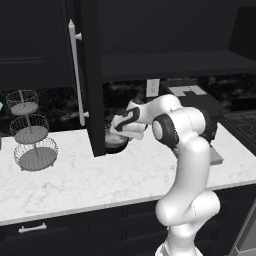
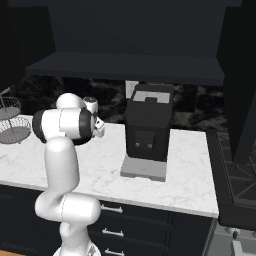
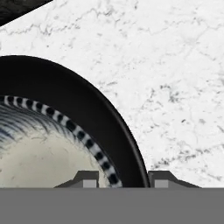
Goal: Pick up the bowls on the counter and stack them on top of one another in the open cabinet. Place the smaller bowl on top of the larger bowl.
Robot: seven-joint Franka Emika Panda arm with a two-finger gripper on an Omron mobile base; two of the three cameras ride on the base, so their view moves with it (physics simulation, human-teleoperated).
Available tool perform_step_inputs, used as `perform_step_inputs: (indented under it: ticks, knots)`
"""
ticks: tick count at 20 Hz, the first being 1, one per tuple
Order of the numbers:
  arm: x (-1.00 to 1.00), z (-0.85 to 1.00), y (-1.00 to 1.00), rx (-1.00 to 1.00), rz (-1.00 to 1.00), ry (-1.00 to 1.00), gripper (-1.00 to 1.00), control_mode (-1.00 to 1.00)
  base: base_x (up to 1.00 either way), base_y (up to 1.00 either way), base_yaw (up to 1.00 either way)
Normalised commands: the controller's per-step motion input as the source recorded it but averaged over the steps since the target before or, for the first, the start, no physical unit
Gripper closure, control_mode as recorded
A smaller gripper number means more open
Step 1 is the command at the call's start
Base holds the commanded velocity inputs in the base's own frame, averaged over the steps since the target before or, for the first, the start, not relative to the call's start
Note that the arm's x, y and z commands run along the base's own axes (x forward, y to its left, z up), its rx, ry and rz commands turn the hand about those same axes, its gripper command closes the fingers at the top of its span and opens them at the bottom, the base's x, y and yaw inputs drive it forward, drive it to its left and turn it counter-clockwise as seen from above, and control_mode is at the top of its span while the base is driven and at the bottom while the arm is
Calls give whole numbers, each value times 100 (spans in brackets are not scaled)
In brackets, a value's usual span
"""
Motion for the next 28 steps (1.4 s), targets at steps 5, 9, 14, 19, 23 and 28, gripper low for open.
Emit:
perform_step_inputs:
  ticks: [5,9,14,19,23,28]
  knots:
    - [-80,43,3,-1,-1,-8,100,-100,0,0,0]
    - [-88,59,-16,0,-8,-7,100,-100,0,0,0]
    - [-83,87,-43,0,-16,0,100,-100,0,0,0]
    - [-74,100,-60,8,-27,0,100,-100,0,0,0]
    - [-66,100,-59,9,-30,0,100,-100,0,0,0]
    - [-55,100,-60,11,-40,0,100,-100,0,0,0]
